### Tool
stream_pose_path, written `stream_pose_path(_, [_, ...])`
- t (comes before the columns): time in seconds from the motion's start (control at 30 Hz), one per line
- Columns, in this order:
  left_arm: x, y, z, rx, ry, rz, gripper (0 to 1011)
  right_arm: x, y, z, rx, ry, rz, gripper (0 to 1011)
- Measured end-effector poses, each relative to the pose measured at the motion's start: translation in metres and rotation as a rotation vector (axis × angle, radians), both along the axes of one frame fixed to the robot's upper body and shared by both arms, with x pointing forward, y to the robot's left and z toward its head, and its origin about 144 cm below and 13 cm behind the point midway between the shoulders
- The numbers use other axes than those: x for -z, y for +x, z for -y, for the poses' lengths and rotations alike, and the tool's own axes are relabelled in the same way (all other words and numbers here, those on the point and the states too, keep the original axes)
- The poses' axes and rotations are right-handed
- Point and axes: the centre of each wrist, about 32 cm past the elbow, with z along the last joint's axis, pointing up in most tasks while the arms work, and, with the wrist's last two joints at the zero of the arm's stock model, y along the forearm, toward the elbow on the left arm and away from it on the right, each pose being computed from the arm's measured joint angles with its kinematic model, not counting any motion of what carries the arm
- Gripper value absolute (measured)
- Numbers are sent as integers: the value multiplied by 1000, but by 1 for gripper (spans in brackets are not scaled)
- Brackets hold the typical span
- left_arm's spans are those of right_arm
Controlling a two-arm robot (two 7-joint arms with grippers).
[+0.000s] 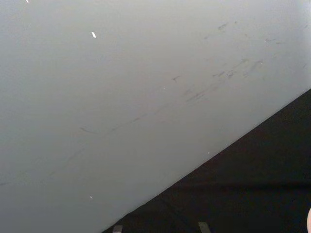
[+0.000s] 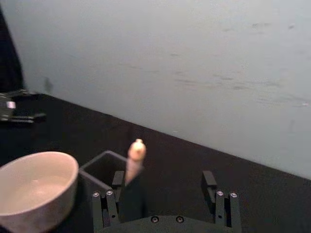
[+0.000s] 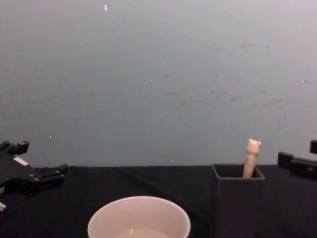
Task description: Pick up the stirring spoon with one hand, stir inside the cup, then place it back in its original position.
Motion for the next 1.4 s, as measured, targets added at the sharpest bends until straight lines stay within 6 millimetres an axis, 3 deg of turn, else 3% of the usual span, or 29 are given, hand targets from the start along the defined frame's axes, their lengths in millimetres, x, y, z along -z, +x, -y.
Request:
stream_pose_path(0.23, [0,0,0,0,0,0,1001,0,3,-9,-55,24,-14,1000])
stream_pose_path(0.83, [0,0,0,0,0,0,1001,8,40,-40,-69,51,-37,1000])
stream_pose_path(1.4, [0,0,0,0,0,0,1001,10,48,-48,-72,47,-48,1000])
